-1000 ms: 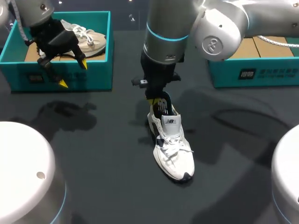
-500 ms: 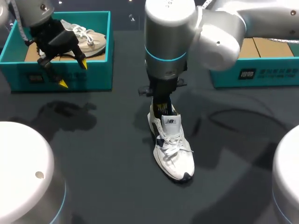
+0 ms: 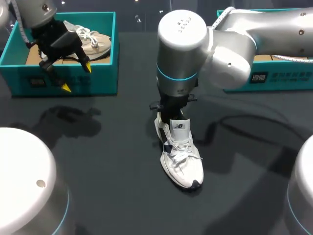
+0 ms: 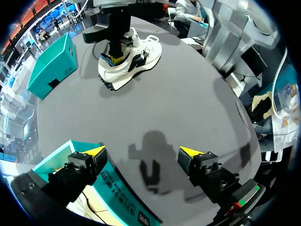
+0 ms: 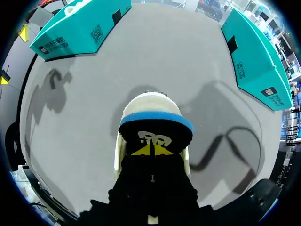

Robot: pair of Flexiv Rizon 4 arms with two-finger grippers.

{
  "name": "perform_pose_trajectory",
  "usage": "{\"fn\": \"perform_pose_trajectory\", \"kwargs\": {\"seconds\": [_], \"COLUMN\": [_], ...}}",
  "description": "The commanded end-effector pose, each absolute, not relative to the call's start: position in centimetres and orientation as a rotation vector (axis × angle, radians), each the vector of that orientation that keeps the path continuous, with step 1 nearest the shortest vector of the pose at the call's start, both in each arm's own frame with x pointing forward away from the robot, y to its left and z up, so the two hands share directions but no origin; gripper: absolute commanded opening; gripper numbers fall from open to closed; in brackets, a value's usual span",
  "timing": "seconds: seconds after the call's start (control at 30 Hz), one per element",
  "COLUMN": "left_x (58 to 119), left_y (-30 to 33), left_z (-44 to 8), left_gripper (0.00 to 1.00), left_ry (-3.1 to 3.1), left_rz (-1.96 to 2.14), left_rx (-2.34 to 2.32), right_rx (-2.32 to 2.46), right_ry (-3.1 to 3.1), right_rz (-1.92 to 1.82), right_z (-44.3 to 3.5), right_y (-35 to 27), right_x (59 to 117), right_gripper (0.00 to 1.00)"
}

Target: Take the shoe out of the shoebox, open the shoe tongue, remove and reinsert the insole, then place the shoe into the shoebox

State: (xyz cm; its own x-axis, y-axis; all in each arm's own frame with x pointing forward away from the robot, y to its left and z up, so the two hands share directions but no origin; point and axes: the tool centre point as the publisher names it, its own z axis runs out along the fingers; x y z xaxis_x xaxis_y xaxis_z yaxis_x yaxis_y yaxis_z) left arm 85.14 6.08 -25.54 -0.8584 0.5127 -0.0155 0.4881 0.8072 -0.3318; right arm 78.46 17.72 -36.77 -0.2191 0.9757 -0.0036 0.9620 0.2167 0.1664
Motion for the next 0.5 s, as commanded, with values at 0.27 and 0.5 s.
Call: {"fn": "perform_pose_trajectory", "kwargs": {"seconds": [0.27,0.5], "left_x": [85.1,85.1], "left_y": [6.1,6.1], "left_z": [-25.5,-25.5], "left_gripper": [1.0,1.0], "left_ry": [-2.915,-2.915], "left_rz": [0.501,0.501], "left_rx": [-0.809,-0.809], "right_rx": [1.971,2.058], "right_ry": [2.426,2.442], "right_rz": [0.152,0.043], "right_z": [-41.0,-42.5], "right_y": [17.3,17.2], "right_x": [77.9,74.8], "right_gripper": [0.0,0.0]}}
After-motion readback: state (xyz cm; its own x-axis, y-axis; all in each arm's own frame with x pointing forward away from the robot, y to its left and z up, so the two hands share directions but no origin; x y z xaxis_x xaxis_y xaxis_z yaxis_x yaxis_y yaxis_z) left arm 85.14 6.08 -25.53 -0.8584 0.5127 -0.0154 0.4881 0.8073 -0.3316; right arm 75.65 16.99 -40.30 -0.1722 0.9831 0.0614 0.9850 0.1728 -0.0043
